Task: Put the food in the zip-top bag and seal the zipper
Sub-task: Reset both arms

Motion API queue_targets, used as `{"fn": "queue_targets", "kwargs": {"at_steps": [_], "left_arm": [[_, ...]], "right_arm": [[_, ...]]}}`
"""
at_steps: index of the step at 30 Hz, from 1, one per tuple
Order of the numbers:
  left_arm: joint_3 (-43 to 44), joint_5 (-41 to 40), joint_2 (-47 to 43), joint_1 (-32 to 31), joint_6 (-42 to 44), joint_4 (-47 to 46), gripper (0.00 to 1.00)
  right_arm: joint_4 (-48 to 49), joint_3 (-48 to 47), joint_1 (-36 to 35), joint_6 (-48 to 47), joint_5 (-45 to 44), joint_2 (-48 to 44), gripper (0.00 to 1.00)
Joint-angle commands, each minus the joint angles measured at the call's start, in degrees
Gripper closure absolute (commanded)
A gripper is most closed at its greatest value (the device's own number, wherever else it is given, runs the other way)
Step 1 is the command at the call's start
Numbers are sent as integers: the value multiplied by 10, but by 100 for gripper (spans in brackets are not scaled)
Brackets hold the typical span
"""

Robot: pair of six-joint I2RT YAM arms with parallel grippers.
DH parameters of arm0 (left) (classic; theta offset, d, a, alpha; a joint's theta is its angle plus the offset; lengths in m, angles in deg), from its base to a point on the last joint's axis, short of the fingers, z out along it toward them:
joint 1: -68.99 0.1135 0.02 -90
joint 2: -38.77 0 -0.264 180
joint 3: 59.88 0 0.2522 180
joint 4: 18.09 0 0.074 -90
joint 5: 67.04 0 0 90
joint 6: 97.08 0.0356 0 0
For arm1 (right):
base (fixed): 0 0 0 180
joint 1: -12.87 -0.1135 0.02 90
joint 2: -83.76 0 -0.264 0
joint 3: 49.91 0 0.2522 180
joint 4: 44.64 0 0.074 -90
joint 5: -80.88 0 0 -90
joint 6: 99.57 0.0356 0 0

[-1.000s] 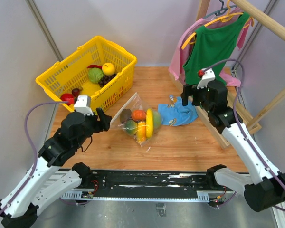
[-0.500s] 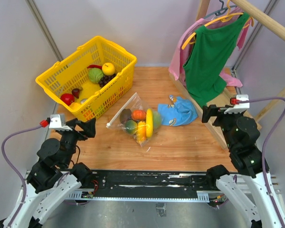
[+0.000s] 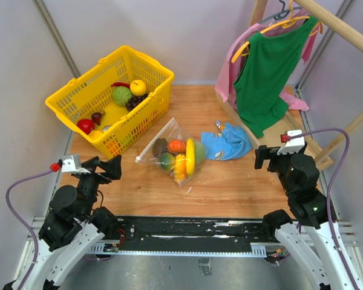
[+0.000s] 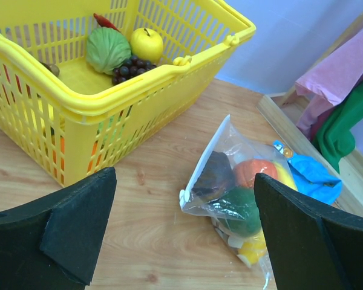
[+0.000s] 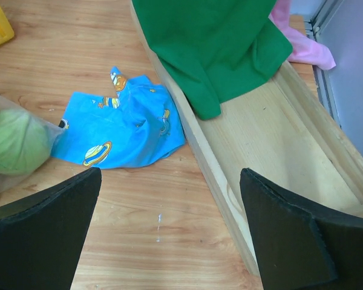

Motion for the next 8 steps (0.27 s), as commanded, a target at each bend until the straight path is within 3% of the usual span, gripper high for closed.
{"fn": "queue_targets", "kwargs": {"at_steps": [1,8], "left_arm": [[-6,11,16,4,4,-31,1],[-11,25,22,3,12,-40,1]], "right_arm": [[2,10,7,-4,-6,-13,2],[2,10,7,-6,-7,-14,2]]}}
